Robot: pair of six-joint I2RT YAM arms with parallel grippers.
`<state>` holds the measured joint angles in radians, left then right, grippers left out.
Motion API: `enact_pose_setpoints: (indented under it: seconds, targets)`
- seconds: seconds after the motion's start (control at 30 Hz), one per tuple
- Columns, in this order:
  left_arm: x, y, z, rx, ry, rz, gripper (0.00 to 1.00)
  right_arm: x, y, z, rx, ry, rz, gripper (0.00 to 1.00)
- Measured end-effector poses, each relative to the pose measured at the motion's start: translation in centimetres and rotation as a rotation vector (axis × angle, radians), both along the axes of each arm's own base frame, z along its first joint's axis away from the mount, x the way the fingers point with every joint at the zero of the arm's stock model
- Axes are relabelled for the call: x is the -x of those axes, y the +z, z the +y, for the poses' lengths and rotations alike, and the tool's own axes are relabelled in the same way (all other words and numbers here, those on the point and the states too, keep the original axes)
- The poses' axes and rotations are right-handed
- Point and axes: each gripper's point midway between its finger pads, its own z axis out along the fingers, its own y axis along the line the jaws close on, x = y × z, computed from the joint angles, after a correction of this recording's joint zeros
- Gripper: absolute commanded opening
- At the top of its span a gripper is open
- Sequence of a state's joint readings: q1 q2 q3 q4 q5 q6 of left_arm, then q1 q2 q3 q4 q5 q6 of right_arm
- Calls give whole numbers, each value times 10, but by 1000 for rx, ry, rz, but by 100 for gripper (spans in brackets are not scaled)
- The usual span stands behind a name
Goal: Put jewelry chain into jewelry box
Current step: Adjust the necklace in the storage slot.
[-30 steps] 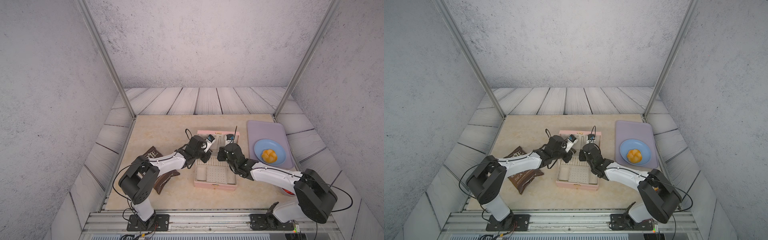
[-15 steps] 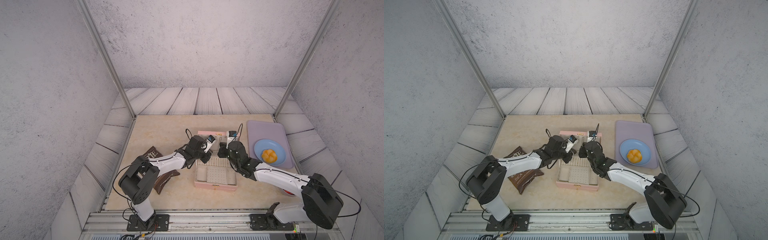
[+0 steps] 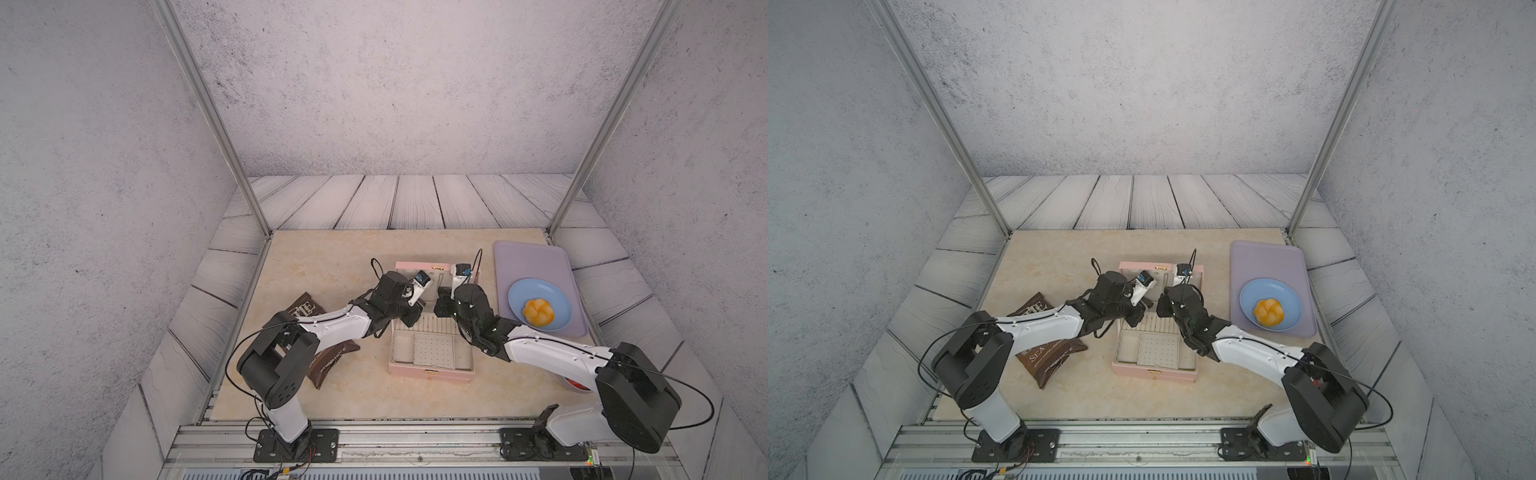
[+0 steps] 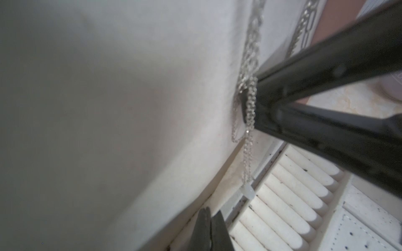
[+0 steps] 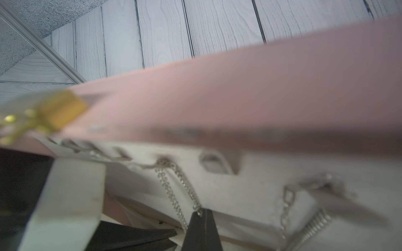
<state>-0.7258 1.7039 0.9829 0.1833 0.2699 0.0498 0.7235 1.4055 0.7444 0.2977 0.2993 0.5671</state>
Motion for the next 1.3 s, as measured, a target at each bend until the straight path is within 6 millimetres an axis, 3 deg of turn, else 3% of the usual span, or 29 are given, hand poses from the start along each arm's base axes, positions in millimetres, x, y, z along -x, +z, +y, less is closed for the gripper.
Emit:
enact_pose_setpoints:
  seconds: [0.23,0.63,0.8,0.93,1.17,1.3]
  targets:
    - [0,0,0,-2,-1,-1,0,0,0,-1,-2,-8,-1,18]
    - [0,0,0,-2,-1,-1,0,1,0,-2,-1,-8,-2,20]
    - [1,1,-1,2,-8,0,0,10,7,-12,-7,-12,-5,24]
    - [7,2,-3,4,-28,7,14,25,15,-25,-29,-15,-15,28]
    - [12,51,-10,109,-66,-66,23,48,26,-44,-61,-14,-38,34]
    - [15,62,-11,132,-80,-82,25,55,29,-49,-70,-6,-45,36]
